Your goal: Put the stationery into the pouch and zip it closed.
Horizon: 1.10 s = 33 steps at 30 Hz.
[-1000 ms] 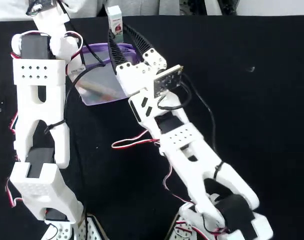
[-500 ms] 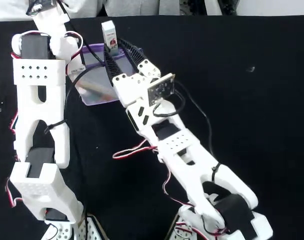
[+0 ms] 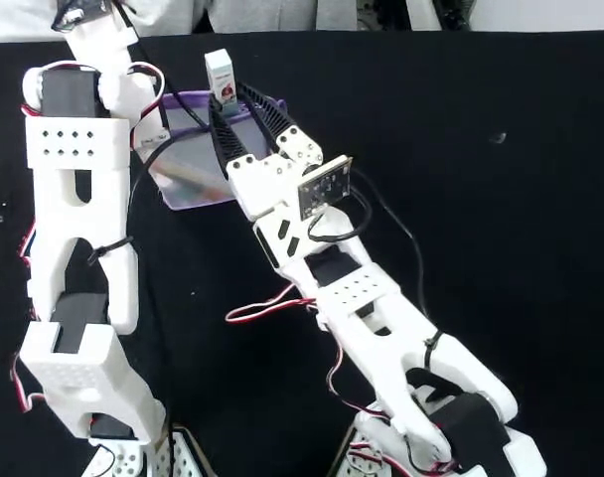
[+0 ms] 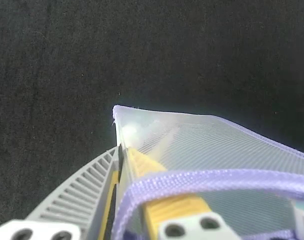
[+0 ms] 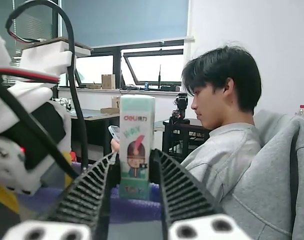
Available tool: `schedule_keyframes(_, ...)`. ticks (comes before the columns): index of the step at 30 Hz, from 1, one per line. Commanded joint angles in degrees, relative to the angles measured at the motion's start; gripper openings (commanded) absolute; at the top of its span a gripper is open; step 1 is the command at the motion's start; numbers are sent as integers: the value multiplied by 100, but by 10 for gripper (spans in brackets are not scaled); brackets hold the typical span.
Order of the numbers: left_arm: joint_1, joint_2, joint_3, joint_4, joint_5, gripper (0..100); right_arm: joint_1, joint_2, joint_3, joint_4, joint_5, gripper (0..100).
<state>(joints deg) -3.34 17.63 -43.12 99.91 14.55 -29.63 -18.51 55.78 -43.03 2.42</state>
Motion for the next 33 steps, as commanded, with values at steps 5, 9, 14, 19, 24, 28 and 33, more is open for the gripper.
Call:
schedule_keyframes(5,-57,360,22,70,-9,29,-44,4,75,0,-26,141)
schedule_keyframes(9,-57,360,22,53,-9,29,-44,-31,75,0,-18,126)
schedule_keyframes(14,-57,360,13,44,-9,29,-62,-532,321,18,-18,126)
schedule_keyframes(19,-57,360,13,44,-9,29,-79,-1147,356,809,-18,123)
schedule_keyframes(24,-57,360,13,35,-9,29,-211,-1560,-189,2347,-18,123)
schedule_keyframes(28,-57,360,13,44,-9,29,-193,-1464,-971,3516,-9,83)
schedule_keyframes(33,-66,360,48,62,0,29,-79,-1297,-1525,4149,-9,44)
